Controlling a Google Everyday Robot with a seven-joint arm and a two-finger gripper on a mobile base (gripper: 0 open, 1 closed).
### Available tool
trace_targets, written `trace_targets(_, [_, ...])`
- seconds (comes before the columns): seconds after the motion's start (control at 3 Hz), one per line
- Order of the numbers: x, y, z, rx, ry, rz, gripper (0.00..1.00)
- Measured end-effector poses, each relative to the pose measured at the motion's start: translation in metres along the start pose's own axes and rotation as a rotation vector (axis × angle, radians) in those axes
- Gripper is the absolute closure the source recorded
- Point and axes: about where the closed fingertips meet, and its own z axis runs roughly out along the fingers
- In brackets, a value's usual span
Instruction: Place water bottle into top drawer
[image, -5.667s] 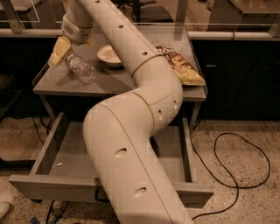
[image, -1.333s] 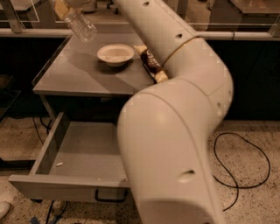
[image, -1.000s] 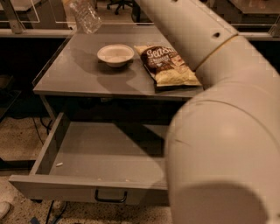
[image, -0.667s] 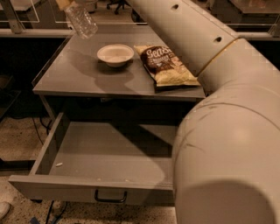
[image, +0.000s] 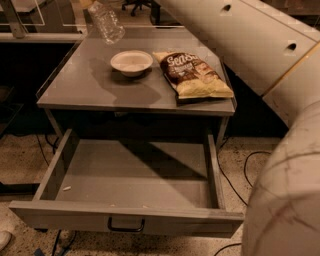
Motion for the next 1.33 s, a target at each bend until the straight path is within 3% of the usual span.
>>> trace_targets(0.67, [0.032,0.004,-0.049,0.064,0.048,0.038,1.00])
trace_targets(1.0, [0.032,0.004,-0.049,0.064,0.048,0.038,1.00])
trace_targets(1.33, [0.050,0.017,-0.064,0.024,0.088,0.036,1.00])
